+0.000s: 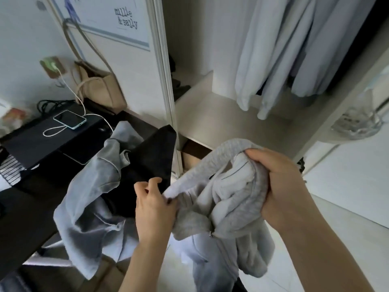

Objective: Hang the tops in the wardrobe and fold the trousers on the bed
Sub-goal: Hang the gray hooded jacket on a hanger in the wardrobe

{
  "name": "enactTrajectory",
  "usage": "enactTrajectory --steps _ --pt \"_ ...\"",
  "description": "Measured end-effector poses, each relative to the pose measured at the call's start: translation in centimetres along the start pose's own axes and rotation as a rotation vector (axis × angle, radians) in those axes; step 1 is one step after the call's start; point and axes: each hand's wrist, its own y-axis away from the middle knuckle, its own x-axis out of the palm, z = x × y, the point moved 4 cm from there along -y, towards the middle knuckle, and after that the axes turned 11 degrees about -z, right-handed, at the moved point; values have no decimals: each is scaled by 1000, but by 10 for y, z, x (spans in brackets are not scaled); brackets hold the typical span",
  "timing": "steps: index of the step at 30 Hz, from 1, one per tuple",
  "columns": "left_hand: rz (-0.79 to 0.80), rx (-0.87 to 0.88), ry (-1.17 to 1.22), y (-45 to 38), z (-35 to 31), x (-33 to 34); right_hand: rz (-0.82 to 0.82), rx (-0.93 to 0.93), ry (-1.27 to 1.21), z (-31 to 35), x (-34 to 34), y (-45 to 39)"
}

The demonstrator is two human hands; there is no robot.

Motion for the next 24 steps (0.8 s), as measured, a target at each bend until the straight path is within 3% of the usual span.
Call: enactTrajectory --steps 5,9,12,18,24 --pt "133 -219 211 -51 -47 17 -49 -64 18 39 -3 -59" --pt "578 -648 882 -88 -108 32 -89 -186 25 84 -4 -105" --pt "762 -744 1043 -107 -158 34 -52 -254 -11 121 7 -138" --pt "540 -571 1137 -191 -237 15 -72 -468 -71 201 36 -190" --pt "545 -494 1283 -263 -293 -5 -9 -602 -173 247 68 -217"
